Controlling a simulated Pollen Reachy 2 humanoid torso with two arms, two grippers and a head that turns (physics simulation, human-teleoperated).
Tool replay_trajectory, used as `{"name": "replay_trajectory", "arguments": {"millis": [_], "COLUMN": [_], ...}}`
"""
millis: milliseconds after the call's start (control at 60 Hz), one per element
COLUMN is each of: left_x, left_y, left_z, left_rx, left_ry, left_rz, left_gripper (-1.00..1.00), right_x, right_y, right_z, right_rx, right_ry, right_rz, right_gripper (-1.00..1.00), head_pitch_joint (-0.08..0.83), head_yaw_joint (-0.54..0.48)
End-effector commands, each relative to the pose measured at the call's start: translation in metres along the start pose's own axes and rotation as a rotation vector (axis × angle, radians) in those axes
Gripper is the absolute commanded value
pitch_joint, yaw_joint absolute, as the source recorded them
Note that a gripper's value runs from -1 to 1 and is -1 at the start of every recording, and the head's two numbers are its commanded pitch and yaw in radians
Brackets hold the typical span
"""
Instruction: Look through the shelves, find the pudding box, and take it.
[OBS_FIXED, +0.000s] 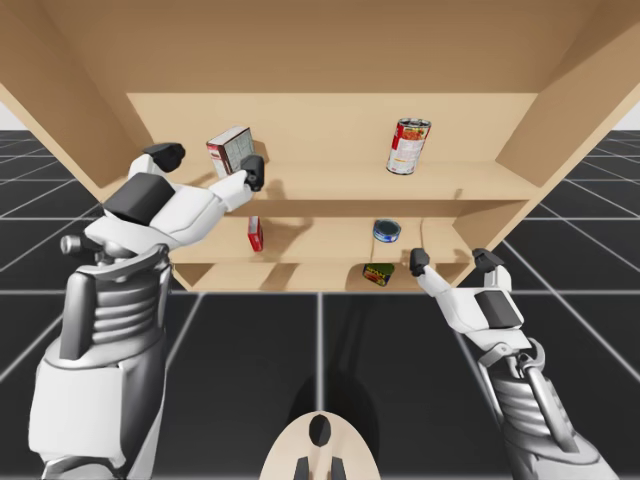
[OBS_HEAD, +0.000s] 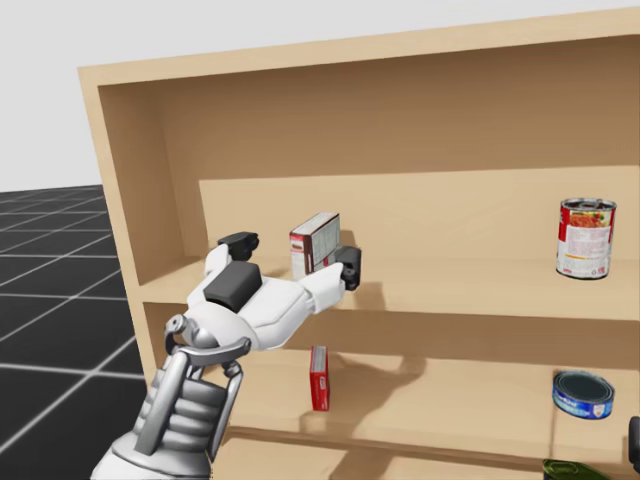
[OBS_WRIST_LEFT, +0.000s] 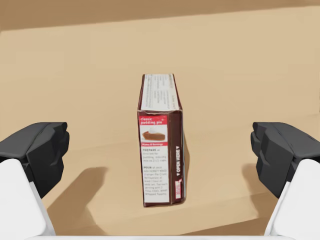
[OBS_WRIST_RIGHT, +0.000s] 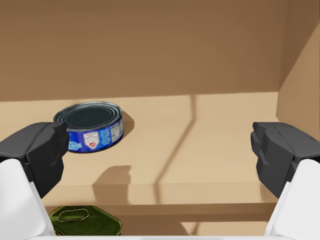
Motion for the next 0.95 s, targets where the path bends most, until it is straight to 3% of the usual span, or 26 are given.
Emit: {"name": "replay_trajectory", "arguments": {"millis": [17,250,283,300,317,333,367,650,950], "left_x": [-0.004,-0.016,-0.018,-0.018,-0.019,-0.019,-0.019,0.002,0.020], "left_y": [0.002,0.006,0.005,0.005,0.005,0.005,0.005,-0.003,-0.019], "left_z": [-0.035,-0.068,-0.070,-0.071,-0.071,-0.071,-0.071,-0.051,0.047], "left_rx": [0.023,0.040,0.051,0.052,0.054,0.052,0.051,0.050,0.049], "left_ry": [0.221,0.280,0.283,0.284,0.284,0.283,0.284,0.209,0.141], "left_rz": [0.080,0.112,0.107,0.108,0.106,0.107,0.106,0.071,-0.041], "left_gripper": [-1.00,-1.00,-0.87,-0.76,-0.50,0.75,0.97,1.00,1.00], "right_x": [-0.001,-0.002,-0.001,-0.001,-0.001,-0.001,-0.001,-0.002,-0.004], "right_y": [0.001,-0.001,-0.001,-0.001,-0.001,-0.001,-0.001,-0.002,-0.001], "right_z": [0.000,0.000,0.000,0.000,0.000,0.000,-0.001,-0.001,-0.002], "right_rx": [-0.005,-0.009,-0.009,-0.009,-0.009,-0.009,-0.009,-0.011,-0.014], "right_ry": [0.002,0.000,0.000,0.000,0.000,0.000,-0.001,-0.001,0.001], "right_rz": [-0.016,-0.016,-0.017,-0.017,-0.017,-0.017,-0.017,-0.017,-0.011], "right_gripper": [-1.00,-1.00,-1.00,-1.00,-1.00,-1.00,-1.00,-1.00,-1.00], "head_pitch_joint": [0.143,0.150,0.151,0.151,0.151,0.152,0.153,0.153,0.162], "head_yaw_joint": [0.24,0.24,0.24,0.24,0.24,0.24,0.23,0.24,0.24]}}
